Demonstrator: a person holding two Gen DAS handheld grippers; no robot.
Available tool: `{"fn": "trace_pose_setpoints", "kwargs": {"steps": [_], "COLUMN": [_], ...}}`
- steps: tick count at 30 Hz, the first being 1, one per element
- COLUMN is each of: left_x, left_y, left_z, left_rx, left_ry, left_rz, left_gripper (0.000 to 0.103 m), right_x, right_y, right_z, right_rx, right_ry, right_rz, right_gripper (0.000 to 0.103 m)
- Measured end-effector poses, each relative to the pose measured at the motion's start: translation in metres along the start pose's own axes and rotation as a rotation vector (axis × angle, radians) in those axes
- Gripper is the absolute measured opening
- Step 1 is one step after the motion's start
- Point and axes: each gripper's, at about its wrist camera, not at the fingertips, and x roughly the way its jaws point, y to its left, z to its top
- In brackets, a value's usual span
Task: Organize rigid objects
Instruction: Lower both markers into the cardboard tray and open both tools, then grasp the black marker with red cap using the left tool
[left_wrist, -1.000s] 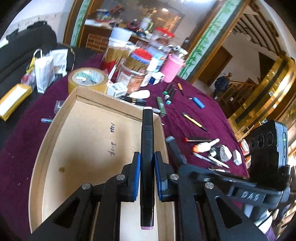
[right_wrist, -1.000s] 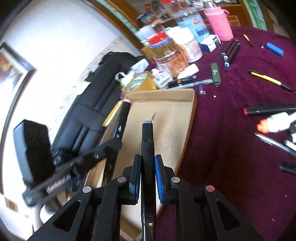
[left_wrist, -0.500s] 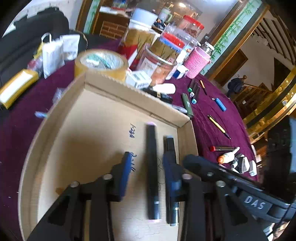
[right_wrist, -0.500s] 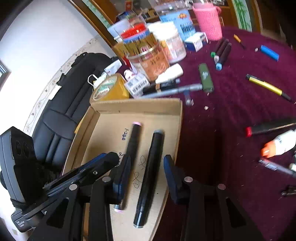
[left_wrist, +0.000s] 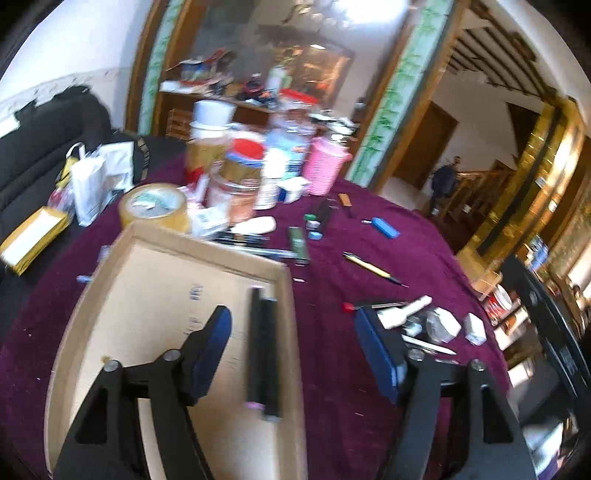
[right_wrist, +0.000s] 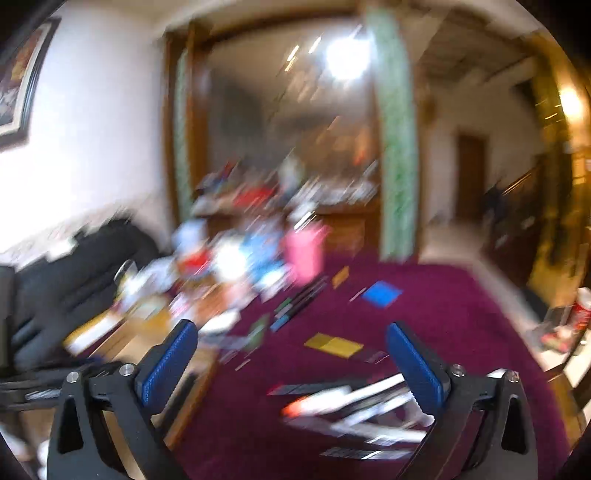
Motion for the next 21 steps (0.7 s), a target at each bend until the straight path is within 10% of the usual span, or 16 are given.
{"fn": "trace_pose_setpoints", "kwargs": {"steps": [10,21], "left_x": [0.017,0.118], "left_y": [-0.085,-0.174], "left_z": [-0.035,-0.062], "left_rx": [0.107,0.331], "left_ry": [0.126,0.266], "left_rz": [-0.031,-0.017], "left_gripper": [0.075,0.075], "right_x": [0.036,0.043], "right_y": [-0.168,-0.250], "right_z": [-0.031,-0.062], "right_rx": [0.139,0.423], "right_ry": [0.155,0.234], "right_rz": [-0.249,-0.167], "right_gripper": [0.102,0.102]}}
